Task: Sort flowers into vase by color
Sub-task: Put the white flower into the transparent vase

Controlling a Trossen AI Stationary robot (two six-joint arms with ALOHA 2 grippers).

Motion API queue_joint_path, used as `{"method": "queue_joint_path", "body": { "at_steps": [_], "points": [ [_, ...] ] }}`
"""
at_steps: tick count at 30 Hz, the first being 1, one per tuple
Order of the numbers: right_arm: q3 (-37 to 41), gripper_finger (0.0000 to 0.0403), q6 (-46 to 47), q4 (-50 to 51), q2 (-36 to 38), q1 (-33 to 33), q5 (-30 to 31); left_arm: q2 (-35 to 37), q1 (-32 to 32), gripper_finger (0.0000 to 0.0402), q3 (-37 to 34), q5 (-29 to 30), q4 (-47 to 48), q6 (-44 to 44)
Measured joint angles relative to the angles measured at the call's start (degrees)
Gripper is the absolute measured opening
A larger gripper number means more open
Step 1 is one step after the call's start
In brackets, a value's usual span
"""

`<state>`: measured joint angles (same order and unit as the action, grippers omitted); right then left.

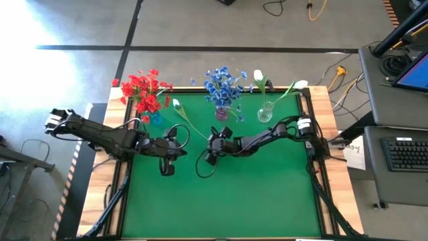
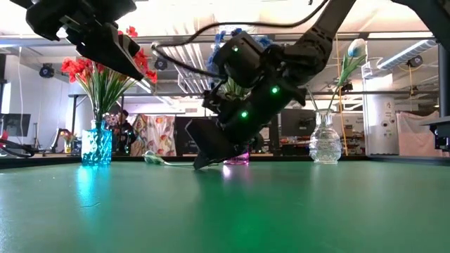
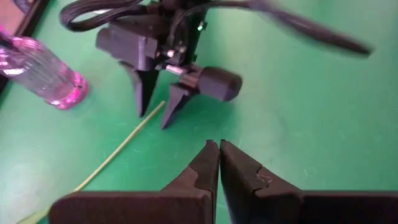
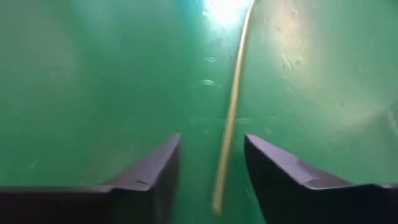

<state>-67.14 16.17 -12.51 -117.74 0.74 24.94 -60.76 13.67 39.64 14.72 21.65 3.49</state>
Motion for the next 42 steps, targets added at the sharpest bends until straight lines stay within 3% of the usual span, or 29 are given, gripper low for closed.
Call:
{"method": "queue_joint_path", "body": {
  "at_steps": [7, 9, 13, 17, 22, 26, 30, 34, 38, 42],
  "points": [
    [0.0, 0.0039, 1.17, 8.2, 2.54, 0.17, -3.3, -0.12, 0.0, 0.0, 0.0, 2.93, 0.52, -0.13],
    [0.0, 0.0019, 1.18, 11.4, 3.64, 0.7, -3.9, -0.1, 0.01, 0.0, 0.0, 2.91, 0.47, -0.14],
    [0.16, 0.0018, 1.92, 21.32, 7.51, 3.16, -5.2, -0.1, 0.02, 0.0, 0.0, 2.91, 1.09, -0.14],
    [0.27, 0.0018, 3.8, 34.57, 13.21, 7.07, -13.71, -0.12, 0.0, 0.0, 0.0, 2.93, 1.91, -0.15],
    [0.27, 0.0021, 13.38, 48.88, 20.2, 12.01, -22.11, -0.12, 0.0, 0.0, 0.0, 4.39, 1.49, -0.15],
    [0.24, 0.0059, 20.11, 55.41, 24.43, 15.31, -23.62, -0.12, -0.02, 0.0, 0.0, 5.9, 1.15, -0.16],
    [0.24, 0.0125, 23.68, 59.99, 26.85, 17.03, -23.04, -0.12, -0.04, 0.0, 0.0, 5.88, 0.9, -0.13],
    [0.72, 0.0194, 20.08, 52.23, 27.25, 17.41, -14.35, -0.12, 0.0, 0.0, 0.0, 5.9, 0.57, -0.08],
    [2.94, 0.0238, 6.84, 33.08, 23.96, 15.46, -9.56, -0.12, 0.0, 0.0, 0.0, 6.62, -0.37, 0.0],
    [4.59, 0.0254, -4.31, 10.2, 17.06, 12.07, -6.39, -0.05, 0.0, 0.0, 0.0, 9.35, -0.4, 0.42]
  ]
}}
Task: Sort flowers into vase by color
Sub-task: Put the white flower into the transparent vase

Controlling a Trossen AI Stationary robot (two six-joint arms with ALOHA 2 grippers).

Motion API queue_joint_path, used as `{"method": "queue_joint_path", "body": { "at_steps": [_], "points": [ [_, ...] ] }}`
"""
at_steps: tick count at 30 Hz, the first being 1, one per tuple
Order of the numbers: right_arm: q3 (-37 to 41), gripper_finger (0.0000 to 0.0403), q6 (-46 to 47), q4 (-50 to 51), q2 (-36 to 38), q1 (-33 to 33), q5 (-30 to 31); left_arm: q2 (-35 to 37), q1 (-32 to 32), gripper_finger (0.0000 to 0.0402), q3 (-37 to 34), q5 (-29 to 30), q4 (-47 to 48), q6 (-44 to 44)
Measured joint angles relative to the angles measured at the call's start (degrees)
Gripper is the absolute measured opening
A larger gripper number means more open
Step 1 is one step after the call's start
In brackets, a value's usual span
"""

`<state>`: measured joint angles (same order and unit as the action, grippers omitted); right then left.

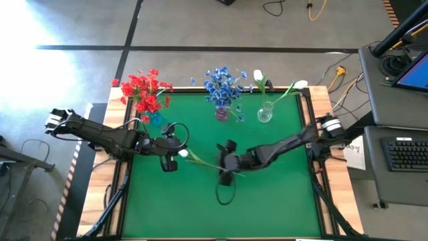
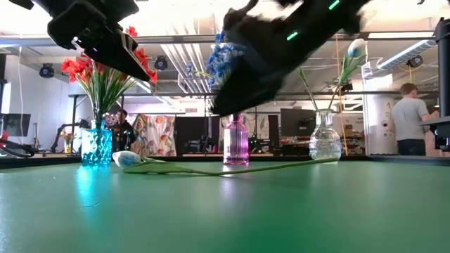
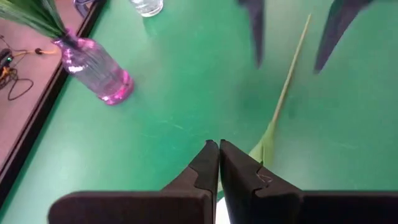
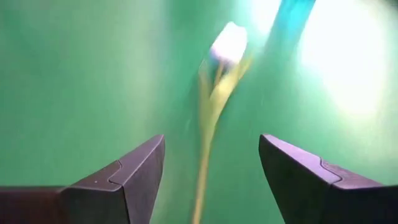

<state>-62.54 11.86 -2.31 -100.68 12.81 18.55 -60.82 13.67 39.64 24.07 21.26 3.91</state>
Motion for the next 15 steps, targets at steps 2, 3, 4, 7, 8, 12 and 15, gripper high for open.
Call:
{"method": "queue_joint_path", "body": {
  "at_steps": [2, 3, 4, 7, 8, 12, 15],
  "points": [
    [-0.24, 0.0253, -2.88, -8.73, -4.07, -2.17, 0.76, 0.16, -0.04, 0.0, 0.02, 0.2, 0.36, 0.06],
    [-0.75, 0.0251, -3.63, -11.77, -6.23, -3.21, 0.46, 0.31, -0.04, 0.0, 0.16, 0.48, 0.36, 0.06],
    [-1.62, 0.0249, -3.94, -14.25, -8.24, -4.14, -0.64, 0.47, -0.03, 0.0, 0.32, 0.73, 0.75, 0.08],
    [-5.35, 0.0238, -3.98, -15.95, -13.12, -6.17, -4.65, 0.88, 0.0, 0.0, 1.02, 1.0, 1.65, 0.12],
    [-6.73, 0.0234, -3.94, -15.69, -14.51, -6.58, -5.75, 0.98, 0.0, 0.0, 1.03, 1.03, 1.99, 0.17],
    [-11.35, 0.0218, -2.97, -13.11, -19.31, -7.2, -9.4, 1.13, 0.0, 0.0, 1.03, 1.03, 2.23, 0.17],
    [-15.01, 0.0204, -2.87, -8.33, -21.76, -7.21, -9.91, 1.14, 0.0, 0.0, 1.03, 1.03, 2.39, 0.25]
  ]
}}
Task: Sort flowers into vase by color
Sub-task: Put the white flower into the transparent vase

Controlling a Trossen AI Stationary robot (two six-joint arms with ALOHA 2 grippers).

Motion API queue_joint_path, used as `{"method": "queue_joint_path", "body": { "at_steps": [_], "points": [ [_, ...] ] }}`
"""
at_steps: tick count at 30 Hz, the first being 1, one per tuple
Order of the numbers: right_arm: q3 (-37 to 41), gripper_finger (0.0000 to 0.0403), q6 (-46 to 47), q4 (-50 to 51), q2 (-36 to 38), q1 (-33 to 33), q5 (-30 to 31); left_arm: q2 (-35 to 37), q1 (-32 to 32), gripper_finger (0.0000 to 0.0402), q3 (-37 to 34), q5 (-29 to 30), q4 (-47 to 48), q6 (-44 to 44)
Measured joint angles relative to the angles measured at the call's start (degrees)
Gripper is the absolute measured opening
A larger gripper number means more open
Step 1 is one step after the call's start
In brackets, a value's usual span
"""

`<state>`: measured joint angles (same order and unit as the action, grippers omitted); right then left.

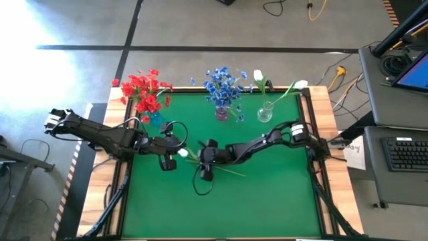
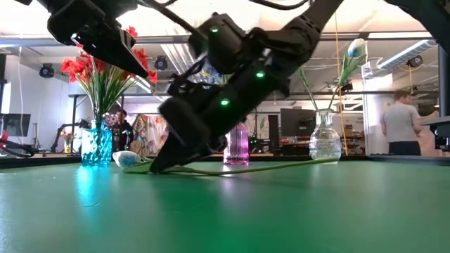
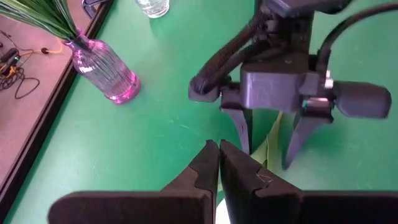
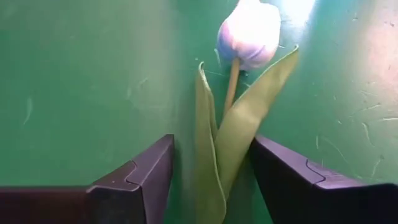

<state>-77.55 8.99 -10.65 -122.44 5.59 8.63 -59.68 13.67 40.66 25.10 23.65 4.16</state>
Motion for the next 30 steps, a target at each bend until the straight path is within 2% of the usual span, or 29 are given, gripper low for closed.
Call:
{"method": "queue_joint_path", "body": {
  "at_steps": [5, 11, 12, 19, 21, 24, 28, 30],
  "points": [
    [-5.25, 0.0161, 1.48, 7.73, -2.09, -0.01, 1.01, 0.02, 0.02, 0.0, -0.02, 0.0, 0.36, 0.02],
    [-5.67, 0.0034, 0.79, 8.78, -1.54, 0.03, 0.95, 0.07, 0.02, 0.0, -0.02, 0.02, 0.4, 0.42],
    [-5.6, 0.0023, 0.44, 9.2, -1.2, 0.03, 0.97, 0.09, 0.02, 0.0, -0.02, 0.02, 0.34, 0.44],
    [-1.61, 0.0012, 0.99, 10.09, 4.95, 1.4, 2.01, 2.0, 0.72, 0.0, -0.07, 0.02, -1.13, 0.39],
    [2.38, 0.0011, 1.56, 7.41, 8.34, 2.41, 4.06, 3.44, 1.46, 0.0, -0.07, 0.0, -2.04, -0.23],
    [9.99, 0.0011, 0.36, 1.24, 15.24, 4.78, 11.21, 5.67, 2.72, 0.0, -0.09, -0.02, -5.42, -2.37],
    [20.45, 0.001, -6.85, -16.45, 25.17, 8.29, 21.99, 7.77, 3.66, 0.0, -0.57, -0.15, -11.97, -6.74],
    [25.35, 0.001, -11.52, -26.78, 29.19, 8.95, 24.0, 8.09, 3.8, 0.0, -0.72, -0.14, -14.17, -8.49]
  ]
}}
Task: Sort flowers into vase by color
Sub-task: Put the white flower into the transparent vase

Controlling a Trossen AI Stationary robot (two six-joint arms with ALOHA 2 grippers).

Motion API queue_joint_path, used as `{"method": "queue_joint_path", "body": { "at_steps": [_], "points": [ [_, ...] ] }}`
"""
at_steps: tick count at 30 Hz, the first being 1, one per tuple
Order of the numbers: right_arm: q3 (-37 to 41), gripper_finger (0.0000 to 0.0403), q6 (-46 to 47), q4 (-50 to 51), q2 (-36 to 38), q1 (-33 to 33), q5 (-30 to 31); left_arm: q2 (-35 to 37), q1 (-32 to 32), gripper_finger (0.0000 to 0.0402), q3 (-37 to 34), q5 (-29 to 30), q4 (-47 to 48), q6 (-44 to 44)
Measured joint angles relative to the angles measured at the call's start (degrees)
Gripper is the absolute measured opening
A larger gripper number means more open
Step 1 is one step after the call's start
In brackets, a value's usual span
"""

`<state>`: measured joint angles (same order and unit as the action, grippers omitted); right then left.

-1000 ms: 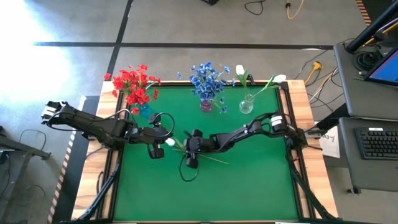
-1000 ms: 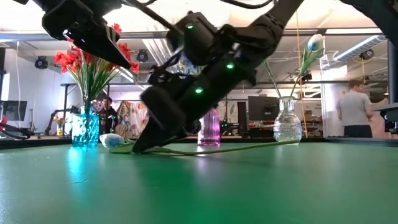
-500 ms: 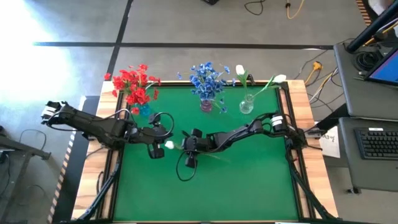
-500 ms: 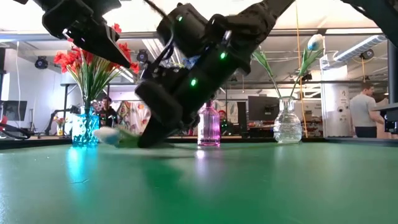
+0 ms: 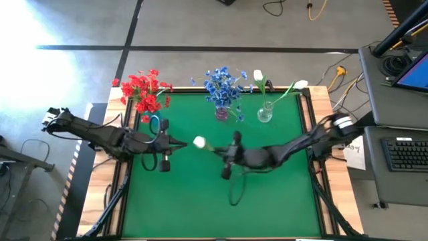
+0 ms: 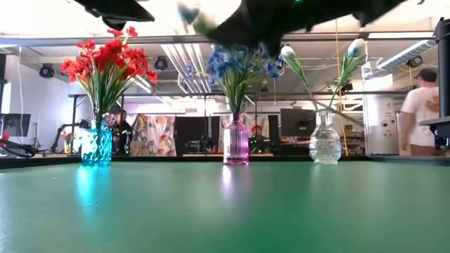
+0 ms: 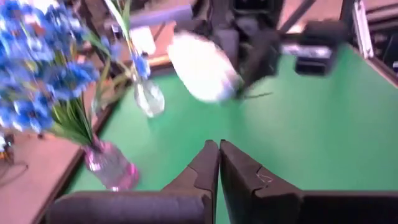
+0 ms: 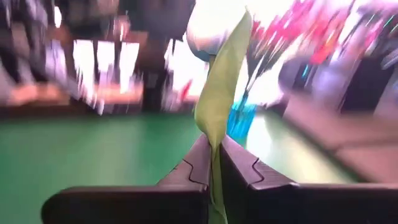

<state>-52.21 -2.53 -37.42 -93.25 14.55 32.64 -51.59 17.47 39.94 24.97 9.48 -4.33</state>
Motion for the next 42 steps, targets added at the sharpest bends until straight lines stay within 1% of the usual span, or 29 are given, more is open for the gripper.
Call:
{"method": "queue_joint_path", "body": {
  "at_steps": [5, 9, 11, 14, 17, 22, 24, 26, 29, 32, 36, 38, 42],
  "points": [
    [9.8, 0.001, -8.49, -24.04, 6.81, -1.82, 1.0, -0.78, -0.02, 0.0, -0.02, 0.01, -4.89, -3.36],
    [14.73, 0.0011, -16.75, -44.33, 7.71, -5.41, 2.39, -2.32, -0.07, 0.0, -0.02, 0.05, -9.0, -7.2],
    [16.16, 0.0011, -21.82, -52.87, 7.82, -7.51, 4.56, -3.05, -0.07, 0.0, -0.02, 0.09, -10.74, -8.96],
    [16.22, 0.0011, -25.93, -52.04, 10.14, -10.89, 8.24, -3.54, -0.37, 0.0, 0.04, 0.52, -12.63, -10.19],
    [16.22, 0.0011, -27.19, -52.53, 12.31, -13.17, 9.26, -3.67, -0.82, 0.0, 0.08, 1.1, -12.74, -10.22],
    [16.22, 0.0012, -37.05, -52.47, 17.26, -16.05, 12.47, -3.94, -1.91, 0.0, 0.07, 2.13, -12.7, -10.44],
    [16.22, 0.0012, -42.57, -52.62, 19.7, -17.89, 12.87, -4.04, -2.41, 0.0, 0.07, 2.15, -12.77, -10.46],
    [16.22, 0.0012, -45.15, -52.63, 21.58, -20.66, 11.79, -4.19, -2.92, 0.0, 0.07, 2.15, -12.92, -10.46],
    [16.38, 0.0012, -44.46, -52.62, 23.33, -26.31, 9.55, -4.34, -3.67, 0.0, 0.07, 2.15, -12.96, -10.45],
    [17.36, 0.0012, -41.76, -52.65, 23.6, -31.4, 9.18, -4.37, -4.17, 0.0, 0.07, 2.15, -13.07, -10.13],
    [19.75, 0.0012, -35.62, -52.45, 22.92, -37.39, 4.13, -4.37, -4.26, 0.0, 0.07, 2.35, -13.44, -10.21],
    [20.57, 0.0012, -32.64, -52.5, 22.59, -40.01, 3.27, -4.37, -4.26, 0.0, 0.07, 3.4, -13.51, -10.4],
    [21.52, 0.0012, -31.29, -52.51, 22.08, -42.98, 2.9, -4.37, -4.26, 0.0, 0.09, 6.03, -13.49, -10.46]
  ]
}}
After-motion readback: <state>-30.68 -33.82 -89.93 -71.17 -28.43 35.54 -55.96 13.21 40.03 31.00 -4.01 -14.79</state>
